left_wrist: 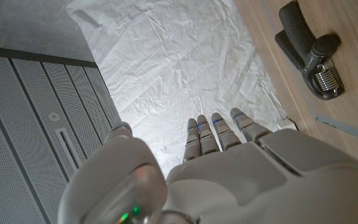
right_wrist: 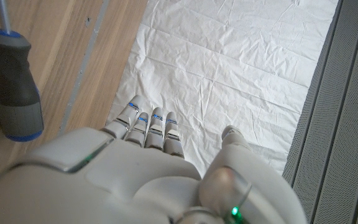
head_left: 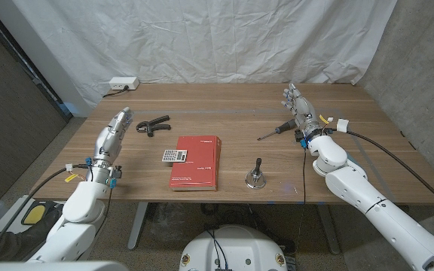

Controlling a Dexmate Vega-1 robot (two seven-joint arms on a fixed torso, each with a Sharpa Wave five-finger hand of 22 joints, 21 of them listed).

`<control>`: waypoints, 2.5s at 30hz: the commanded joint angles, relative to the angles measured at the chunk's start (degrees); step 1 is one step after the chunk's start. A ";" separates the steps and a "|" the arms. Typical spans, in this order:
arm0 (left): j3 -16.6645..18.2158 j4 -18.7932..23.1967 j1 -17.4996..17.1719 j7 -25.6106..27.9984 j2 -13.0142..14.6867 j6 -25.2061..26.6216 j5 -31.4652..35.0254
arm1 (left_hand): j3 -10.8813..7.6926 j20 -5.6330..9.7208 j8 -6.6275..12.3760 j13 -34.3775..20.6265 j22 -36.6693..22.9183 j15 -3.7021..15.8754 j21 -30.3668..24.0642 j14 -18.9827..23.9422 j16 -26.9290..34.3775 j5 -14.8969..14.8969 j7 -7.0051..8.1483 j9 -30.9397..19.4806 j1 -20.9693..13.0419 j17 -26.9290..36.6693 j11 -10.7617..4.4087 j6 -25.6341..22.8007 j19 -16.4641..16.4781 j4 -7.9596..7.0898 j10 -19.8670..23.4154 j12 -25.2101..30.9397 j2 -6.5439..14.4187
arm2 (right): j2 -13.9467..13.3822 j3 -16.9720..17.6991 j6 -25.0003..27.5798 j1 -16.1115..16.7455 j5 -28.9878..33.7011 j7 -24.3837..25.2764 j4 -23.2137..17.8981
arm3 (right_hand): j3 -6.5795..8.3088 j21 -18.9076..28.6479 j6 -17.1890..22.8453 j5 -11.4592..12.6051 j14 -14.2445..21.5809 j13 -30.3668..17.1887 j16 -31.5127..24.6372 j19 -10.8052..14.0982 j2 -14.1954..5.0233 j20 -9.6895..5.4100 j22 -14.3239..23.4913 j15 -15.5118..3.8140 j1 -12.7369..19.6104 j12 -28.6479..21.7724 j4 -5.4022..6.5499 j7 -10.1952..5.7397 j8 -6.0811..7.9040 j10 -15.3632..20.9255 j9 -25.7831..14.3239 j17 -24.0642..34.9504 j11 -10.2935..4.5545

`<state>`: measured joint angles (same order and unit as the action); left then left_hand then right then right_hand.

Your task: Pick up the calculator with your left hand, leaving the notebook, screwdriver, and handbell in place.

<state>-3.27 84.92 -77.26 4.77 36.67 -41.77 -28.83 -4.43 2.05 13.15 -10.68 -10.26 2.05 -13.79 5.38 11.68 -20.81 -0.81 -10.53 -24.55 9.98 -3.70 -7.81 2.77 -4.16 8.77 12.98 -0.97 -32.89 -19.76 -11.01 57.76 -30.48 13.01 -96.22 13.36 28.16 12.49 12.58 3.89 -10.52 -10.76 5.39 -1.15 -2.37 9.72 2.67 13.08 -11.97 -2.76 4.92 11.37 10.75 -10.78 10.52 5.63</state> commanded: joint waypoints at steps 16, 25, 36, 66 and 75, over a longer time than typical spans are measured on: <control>3.11 0.50 -4.10 0.69 0.34 -1.12 1.20 | 0.48 4.20 0.07 -0.05 -0.15 0.85 -0.16 1.30 0.06 -1.04 -0.18 -0.12 -1.22 0.37 0.38 -1.53 1.22 0.57 1.35 0.17 -0.25 | 0.78 0.07 -0.82 -0.08 -0.68 -0.43 0.74 | 0.02 -0.52 0.53 -0.02 1.01 -0.19 -0.48 1.02 -0.28 -0.37 0.34 -0.11 0.38 -0.54 -0.17 -0.04 -0.01 0.72 -0.15 0.16 0.07; 3.74 -0.01 -4.51 1.59 0.58 0.44 2.58 | 0.55 4.09 0.07 -0.05 -0.16 0.85 -0.20 1.83 0.10 -1.21 -0.10 -0.13 -1.44 0.38 0.28 -1.98 1.69 0.64 1.70 0.12 -0.20 | 1.08 -0.15 -0.99 -0.93 -0.54 -0.70 1.25 | -0.01 -0.68 0.71 -0.03 1.27 -0.19 -0.53 1.34 -0.31 -0.36 0.35 -0.09 0.44 -0.59 -0.25 -0.12 0.04 0.91 -0.16 0.15 -0.07; 3.70 -1.85 -3.51 6.14 -1.03 -1.32 9.30 | 0.68 4.10 0.06 -0.06 -0.17 1.03 -0.22 2.60 0.13 -1.47 0.31 -0.14 -1.87 0.38 0.21 -2.63 2.32 0.85 2.61 0.19 -0.23 | 0.49 0.12 -0.24 -0.64 -0.19 0.02 0.16 | -0.04 -0.90 0.76 -0.04 1.31 -0.19 -0.50 1.44 -0.35 -0.37 0.36 -0.08 0.45 -0.58 -0.29 -0.11 0.04 0.93 -0.16 0.15 -0.06; 10.49 5.89 -11.73 22.17 -6.04 1.98 28.81 | 0.45 3.73 -0.41 -0.12 -0.08 1.43 0.20 3.57 -0.34 -2.81 0.76 -0.20 -6.71 0.29 -0.43 -3.06 3.56 3.72 3.37 -0.37 -1.40 | -0.33 1.35 0.30 0.89 -0.95 0.89 -1.54 | -0.15 -1.50 0.81 -0.07 1.36 -0.19 -0.42 1.67 -0.47 -0.29 0.38 0.10 0.45 -0.56 -0.38 -0.13 0.01 1.05 -0.16 0.16 -0.03; 11.93 9.76 -14.19 24.74 -6.57 7.64 33.26 | 0.14 3.72 -1.34 -0.19 -0.14 1.53 0.76 2.82 -0.86 -3.53 1.13 -0.26 -10.23 0.32 -0.49 -1.20 3.29 5.77 2.20 -1.14 -2.08 | -1.16 1.86 0.81 1.00 -1.10 0.66 -1.92 | -0.21 -1.63 0.89 -0.08 1.69 -0.19 -0.52 1.87 -0.47 -0.23 0.39 -0.03 0.43 -0.65 -0.41 -0.09 0.02 1.31 -0.16 0.16 -0.13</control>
<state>6.72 90.98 -88.77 23.25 31.39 -40.74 -4.72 -4.19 2.36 12.10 -10.68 -10.25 2.13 -13.31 8.56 10.96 -23.96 0.24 -10.52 -33.71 10.13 -4.21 -9.63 5.94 0.99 11.46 12.07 -3.04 -32.86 -18.84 -10.59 58.22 -31.37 13.55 -97.08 13.13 26.69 12.70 12.58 4.81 -10.51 -11.03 6.50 -1.45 -2.04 10.01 2.77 13.38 -12.41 -2.99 4.71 11.37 11.27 -10.77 10.51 5.52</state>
